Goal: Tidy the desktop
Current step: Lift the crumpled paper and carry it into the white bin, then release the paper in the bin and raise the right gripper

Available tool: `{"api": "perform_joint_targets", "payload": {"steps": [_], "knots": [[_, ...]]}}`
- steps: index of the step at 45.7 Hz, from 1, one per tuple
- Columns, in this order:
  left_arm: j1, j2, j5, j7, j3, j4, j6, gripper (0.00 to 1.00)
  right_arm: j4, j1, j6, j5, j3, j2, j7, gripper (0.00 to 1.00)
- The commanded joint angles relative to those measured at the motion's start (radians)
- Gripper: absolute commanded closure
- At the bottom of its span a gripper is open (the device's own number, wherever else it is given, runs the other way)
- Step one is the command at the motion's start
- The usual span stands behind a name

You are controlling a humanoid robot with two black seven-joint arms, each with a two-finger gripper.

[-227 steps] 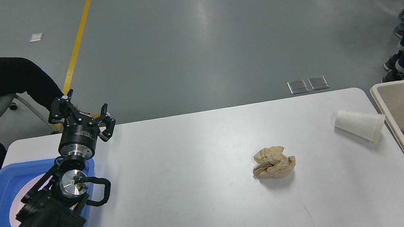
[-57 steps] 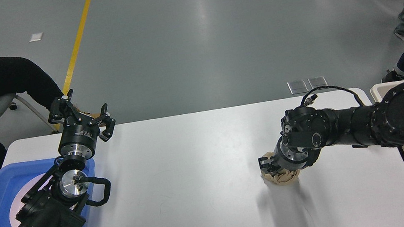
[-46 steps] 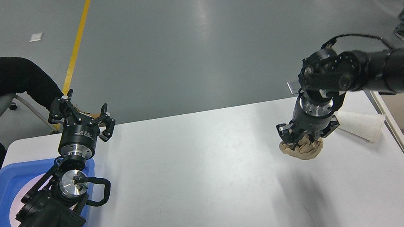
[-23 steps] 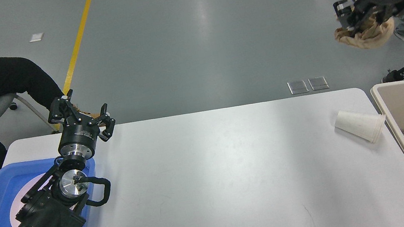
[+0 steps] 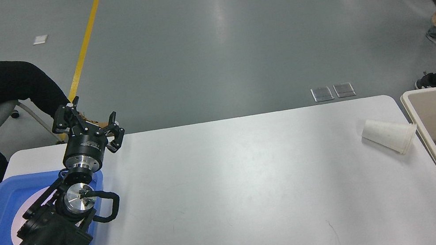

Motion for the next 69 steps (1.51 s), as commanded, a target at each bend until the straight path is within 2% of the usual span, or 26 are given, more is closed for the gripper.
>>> {"api": "perform_joint_targets", "payload": {"steps": [1,3,12,15,18,30,58,59,60,61,63,64,69], "knots": [[0.001,0.0,0.0,0.0,0.0,0.0,0.0,0.04,-0.125,-0.193,0.0,-0.095,-0.013,-0.076,0.002,1.0],[0.0,0.0,0.0,0.0,0.0,0.0,0.0,0.04,-0.157,-0.274,-0.012,-0.12,-0.013,-0.097,0.002,1.0],[0.0,0.0,0.0,0.0,0.0,0.0,0.0,0.04,-0.233,-0.694,-0.588,-0.144,-0.011,-0.12,0.003,1.0],[0.0,0.0,0.0,0.0,0.0,0.0,0.0,0.04,-0.237,-0.8,-0.722,-0.146,-0.01,-0.114,0.002,1.0],[0.0,0.0,0.0,0.0,0.0,0.0,0.0,0.04,-0.25,-0.877,-0.791,-0.146,-0.005,-0.102,0.003,1.0],[0.0,-0.001,0.0,0.0,0.0,0.0,0.0,0.04,-0.352,-1.135,-0.865,-0.144,0.104,0.016,0.003,1.0],[0.0,0.0,0.0,0.0,0.0,0.0,0.0,0.04,-0.354,-1.235,-0.869,-0.143,0.154,0.078,0.005,0.99],[0.0,-0.001,0.0,0.0,0.0,0.0,0.0,0.04,-0.355,-1.235,-0.871,-0.143,0.159,0.078,0.005,0.89],[0.0,0.0,0.0,0.0,0.0,0.0,0.0,0.04,-0.355,-1.235,-0.872,-0.14,0.164,0.076,0.005,0.74],[0.0,0.0,0.0,0.0,0.0,0.0,0.0,0.04,-0.357,-1.235,-0.874,-0.134,0.171,0.076,0.006,0.55],[0.0,0.0,0.0,0.0,0.0,0.0,0.0,0.04,-0.371,-1.233,-0.88,-0.128,0.205,0.073,0.006,0.08],[0.0,0.0,0.0,0.0,0.0,0.0,0.0,0.04,-0.375,-1.233,-0.885,-0.128,0.22,0.071,0.005,0.0],[0.0,0.0,0.0,0.0,0.0,0.0,0.0,0.04,-0.378,-1.239,-0.886,-0.126,0.265,0.065,0.005,0.0]]}}
